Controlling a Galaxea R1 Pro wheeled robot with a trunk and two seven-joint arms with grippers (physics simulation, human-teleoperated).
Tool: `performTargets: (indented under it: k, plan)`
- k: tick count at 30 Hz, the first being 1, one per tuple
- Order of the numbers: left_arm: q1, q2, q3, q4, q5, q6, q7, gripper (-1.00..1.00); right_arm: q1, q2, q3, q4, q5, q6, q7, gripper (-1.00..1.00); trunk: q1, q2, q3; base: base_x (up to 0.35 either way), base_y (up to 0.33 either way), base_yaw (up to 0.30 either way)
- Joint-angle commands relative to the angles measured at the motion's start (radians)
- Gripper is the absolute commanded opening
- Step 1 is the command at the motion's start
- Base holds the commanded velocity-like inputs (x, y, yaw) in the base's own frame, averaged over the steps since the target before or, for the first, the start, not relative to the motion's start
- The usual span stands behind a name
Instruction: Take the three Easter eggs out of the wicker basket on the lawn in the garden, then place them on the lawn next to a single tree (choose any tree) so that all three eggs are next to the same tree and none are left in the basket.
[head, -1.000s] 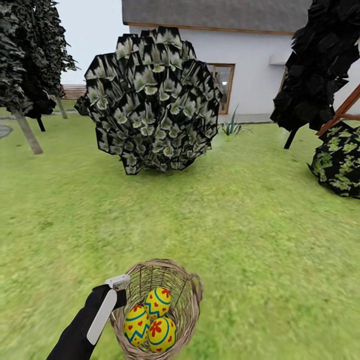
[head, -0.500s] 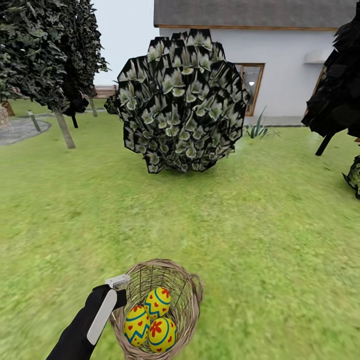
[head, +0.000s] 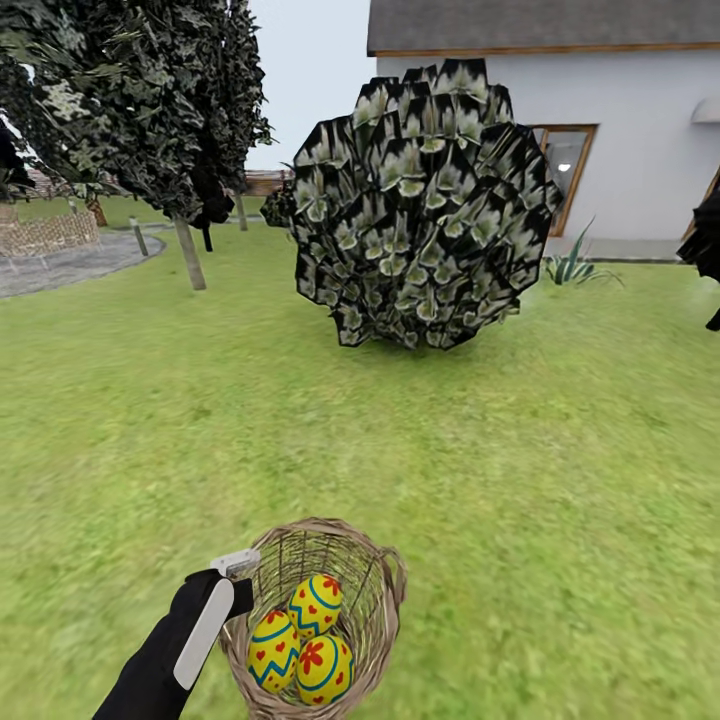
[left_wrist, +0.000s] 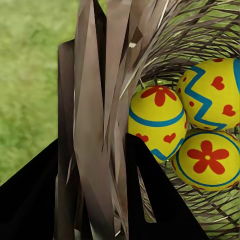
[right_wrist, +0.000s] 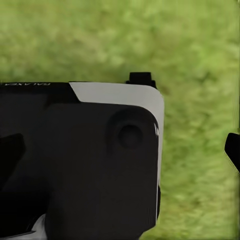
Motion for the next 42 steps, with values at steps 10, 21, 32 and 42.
performTargets:
  k: [10, 21, 32, 42]
  plan:
    - [0.000, 0.000, -0.001, 0.000, 0.003, -0.002, 0.000, -1.00, 0.000, 0.000, 0.000, 0.000, 0.000, 0.000, -0.012, 1.00, -0.038, 0.070, 0.031, 0.000, 0.000, 0.295]
    - [0.000, 0.000, -0.001, 0.000, 0.003, -0.002, 0.000, -1.00, 0.011, -0.002, 0.000, 0.006, 0.000, -0.013, -0.074, 1.00, -0.081, 0.147, 0.065, 0.000, 0.000, 0.295]
    - [0.000, 0.000, -0.001, 0.000, 0.003, -0.002, 0.000, -1.00, 0.050, -0.009, 0.000, 0.008, -0.001, -0.074, -0.075, 1.00, -0.123, 0.224, 0.094, 0.000, 0.000, 0.290]
    - [0.000, 0.000, -0.001, 0.001, 0.003, -0.003, 0.000, -1.00, 0.050, -0.006, 0.000, 0.008, 0.000, -0.078, -0.075, 1.00, -0.161, 0.294, 0.125, 0.000, 0.000, 0.040]
